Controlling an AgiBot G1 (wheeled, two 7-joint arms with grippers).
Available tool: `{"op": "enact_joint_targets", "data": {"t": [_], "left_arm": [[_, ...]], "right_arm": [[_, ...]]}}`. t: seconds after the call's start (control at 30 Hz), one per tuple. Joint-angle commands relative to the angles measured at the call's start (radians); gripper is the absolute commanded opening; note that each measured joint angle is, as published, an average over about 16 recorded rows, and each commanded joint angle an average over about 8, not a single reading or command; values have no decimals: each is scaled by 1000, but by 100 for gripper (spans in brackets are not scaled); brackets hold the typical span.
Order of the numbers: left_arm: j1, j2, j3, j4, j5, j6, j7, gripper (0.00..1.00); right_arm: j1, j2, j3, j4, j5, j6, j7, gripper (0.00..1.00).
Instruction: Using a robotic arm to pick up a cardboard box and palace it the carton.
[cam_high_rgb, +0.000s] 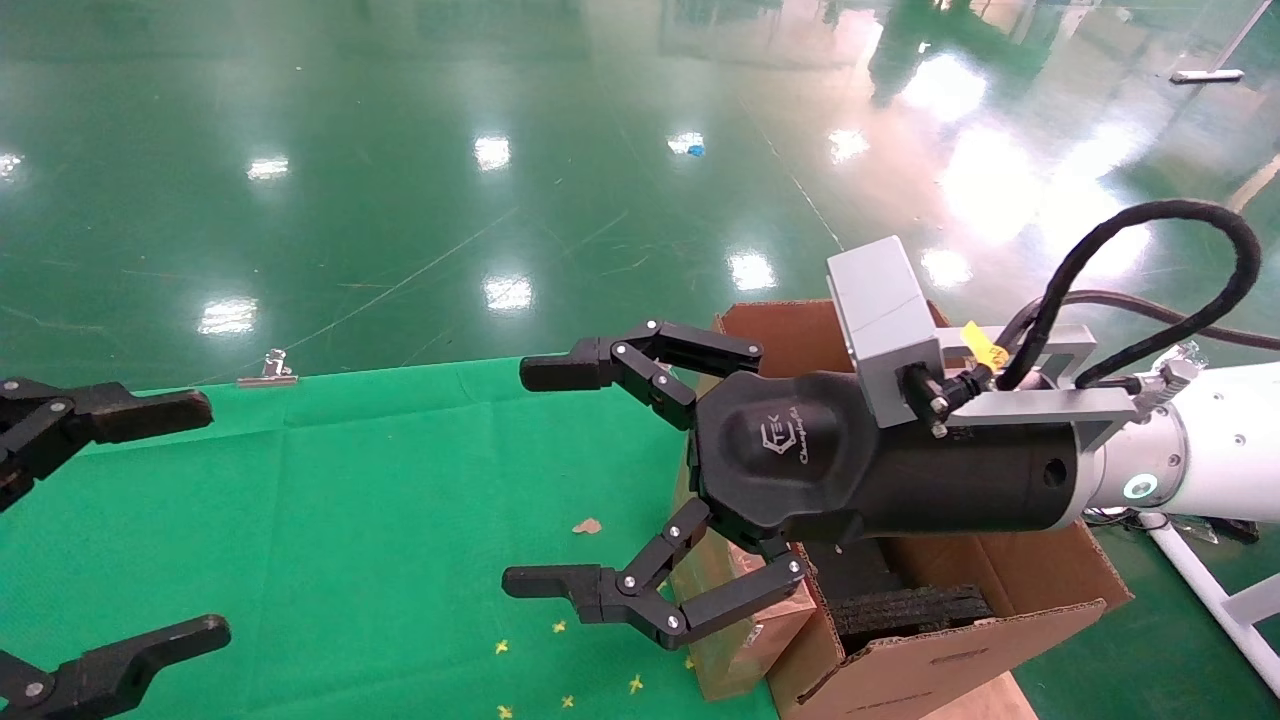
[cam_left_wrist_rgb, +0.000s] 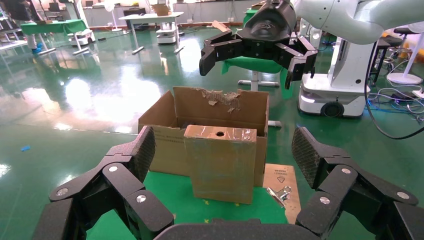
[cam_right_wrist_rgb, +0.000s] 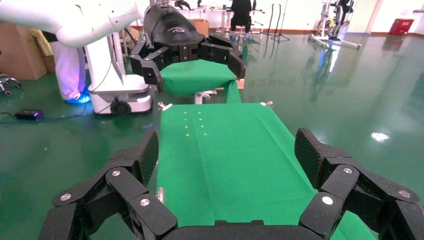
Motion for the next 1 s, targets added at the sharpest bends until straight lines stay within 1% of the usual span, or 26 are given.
{"op": "enact_joint_targets", "data": {"t": [0.03, 0.57, 0.7, 0.8, 0.87, 1.0], "left_arm": [[0, 0, 0, 0, 0, 0, 0, 100], [0, 0, 0, 0, 0, 0, 0, 100], [0, 0, 0, 0, 0, 0, 0, 100], [0, 0, 0, 1, 0, 0, 0, 100], [0, 0, 1, 1, 0, 0, 0, 100], [-1, 0, 1, 1, 0, 0, 1, 100]], "right_arm": [[0, 0, 0, 0, 0, 0, 0, 100], [0, 0, 0, 0, -1, 0, 0, 100], [4, 1, -10, 9, -19, 0, 7, 100], [18, -1, -32, 25, -56, 1, 27, 100], [36, -6, -57, 39, -99, 2, 53, 100], [110, -33, -134, 57, -234, -3, 135, 100]]}}
